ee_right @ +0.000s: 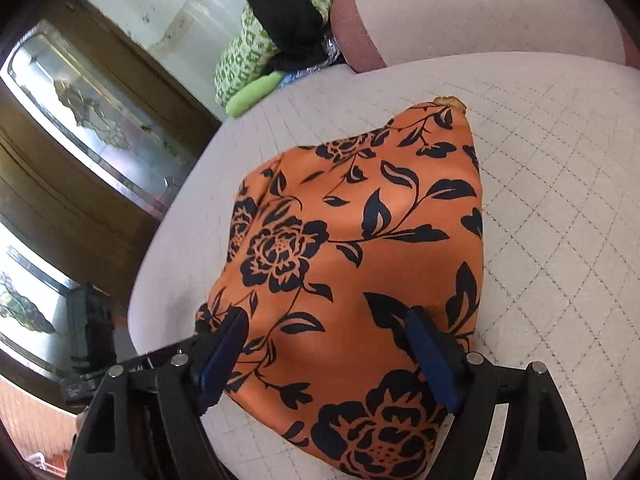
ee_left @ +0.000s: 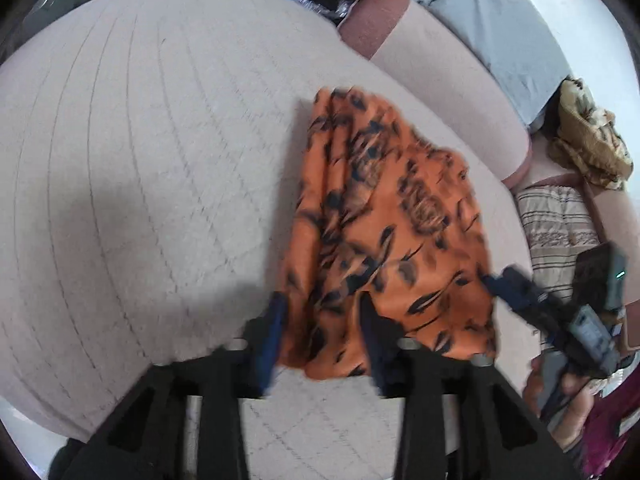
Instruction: Fold small clothes
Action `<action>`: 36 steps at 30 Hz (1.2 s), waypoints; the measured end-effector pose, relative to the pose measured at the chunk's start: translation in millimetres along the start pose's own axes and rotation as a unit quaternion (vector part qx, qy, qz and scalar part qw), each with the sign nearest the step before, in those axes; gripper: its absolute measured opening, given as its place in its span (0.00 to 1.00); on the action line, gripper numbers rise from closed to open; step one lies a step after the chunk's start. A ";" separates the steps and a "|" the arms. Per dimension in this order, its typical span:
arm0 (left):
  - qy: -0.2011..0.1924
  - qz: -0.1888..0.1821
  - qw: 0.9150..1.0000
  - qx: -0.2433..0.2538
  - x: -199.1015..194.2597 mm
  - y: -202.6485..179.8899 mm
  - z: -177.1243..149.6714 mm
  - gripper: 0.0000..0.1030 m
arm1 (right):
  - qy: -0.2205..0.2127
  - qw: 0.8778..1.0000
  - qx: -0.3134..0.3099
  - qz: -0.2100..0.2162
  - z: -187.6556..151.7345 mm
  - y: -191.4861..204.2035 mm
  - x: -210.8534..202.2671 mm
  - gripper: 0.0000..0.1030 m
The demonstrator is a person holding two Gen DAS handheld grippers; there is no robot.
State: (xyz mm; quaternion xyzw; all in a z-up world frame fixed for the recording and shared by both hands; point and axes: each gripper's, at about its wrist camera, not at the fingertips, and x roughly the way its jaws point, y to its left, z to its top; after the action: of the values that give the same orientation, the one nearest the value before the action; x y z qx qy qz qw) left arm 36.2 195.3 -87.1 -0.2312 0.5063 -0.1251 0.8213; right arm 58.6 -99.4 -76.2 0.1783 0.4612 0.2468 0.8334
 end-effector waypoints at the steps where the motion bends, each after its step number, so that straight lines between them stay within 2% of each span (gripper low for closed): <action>1: -0.017 -0.017 1.000 0.007 -5.4 -4.9 9.7 0.56 | 0.001 1.000 0.004 0.005 0.8 -2.2 -0.6 0.81; 3: -0.043 -0.029 0.998 0.035 -8.9 -17.1 32.3 0.62 | 0.004 1.000 0.006 0.016 -0.5 -3.6 -4.1 0.81; 4: -0.043 -0.040 0.997 0.043 -2.9 -21.5 47.8 0.62 | 0.003 1.000 0.006 0.020 -0.7 -5.0 -4.8 0.81; 6: -0.021 -0.070 0.997 0.032 20.6 -22.0 76.6 0.62 | 0.002 1.000 0.007 0.026 -2.6 -6.0 -5.7 0.81; 8: 0.000 -0.069 0.997 0.021 52.8 -18.0 103.0 0.62 | 0.000 0.999 0.011 0.032 -2.8 -5.7 -4.3 0.81; 9: 0.017 -0.057 0.998 0.019 69.1 -13.9 111.2 0.43 | -0.001 0.999 0.015 0.036 -3.1 -6.6 -4.1 0.81; 10: 0.038 -0.027 0.999 0.019 89.8 -6.5 119.7 0.26 | -0.002 0.999 0.018 0.039 -3.9 -7.5 -4.8 0.81; 11: 0.047 -0.027 0.999 0.004 98.9 0.8 125.0 0.22 | -0.003 0.999 0.022 0.042 -4.4 -8.7 -5.7 0.81; 12: 0.043 -0.050 0.997 -0.025 102.0 10.9 132.8 0.21 | -0.003 0.999 0.024 0.046 -4.6 -9.7 -5.5 0.81; 13: 0.041 -0.057 0.996 -0.046 100.2 16.4 136.0 0.21 | -0.002 0.998 0.022 0.053 -5.0 -10.0 -4.6 0.81; 15: 0.019 -0.060 0.996 -0.056 92.9 18.3 138.7 0.22 | -0.002 0.999 0.015 0.053 -6.2 -9.9 -4.1 0.81; 20: -0.011 -0.021 1.000 -0.014 67.4 8.1 114.6 0.33 | -0.005 0.998 0.016 0.054 -9.1 -11.0 -3.7 0.82; 22: -0.030 -0.012 0.999 0.006 45.5 -0.5 97.4 0.45 | -0.006 0.998 0.021 0.054 -9.3 -11.1 -5.0 0.82; 23: -0.037 -0.012 0.999 0.014 35.5 -5.3 88.3 0.56 | -0.005 0.998 0.022 0.052 -9.4 -10.8 -5.6 0.82; 24: -0.046 -0.015 0.999 0.022 23.8 -10.1 77.8 0.63 | -0.004 0.998 0.024 0.049 -9.6 -9.4 -7.7 0.82; 26: -0.070 -0.014 0.995 0.063 2.6 -28.0 47.8 0.67 | -0.008 0.998 0.028 0.050 -10.1 -5.0 -16.1 0.82; 27: -0.080 -0.009 0.994 0.077 -3.7 -32.2 34.4 0.75 | -0.015 0.998 0.027 0.054 -12.1 -2.3 -22.6 0.82; 28: -0.086 0.003 0.992 0.093 -8.2 -37.7 19.8 0.79 | -0.021 0.998 0.027 0.057 -14.5 -0.5 -28.1 0.82; 31: -0.093 0.032 0.988 0.122 -6.8 -46.8 -11.4 0.80 | -0.043 0.997 0.040 0.052 -31.4 -3.2 -49.9 0.82; 33: -0.074 0.051 0.988 0.127 -3.3 -42.5 -25.9 0.80 | -0.052 0.995 0.061 0.053 -44.8 -12.1 -59.7 0.84; 36: -0.059 0.046 0.990 0.122 1.5 -44.2 -38.7 0.80 | -0.046 0.991 0.117 0.053 -73.0 -35.1 -68.5 0.84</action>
State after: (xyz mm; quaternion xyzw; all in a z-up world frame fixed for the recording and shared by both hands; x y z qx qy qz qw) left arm 3.8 146.8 -80.6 -0.1129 0.4475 -0.1345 0.8769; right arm -26.2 -162.3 -85.2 0.3097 0.4379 0.2267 0.8130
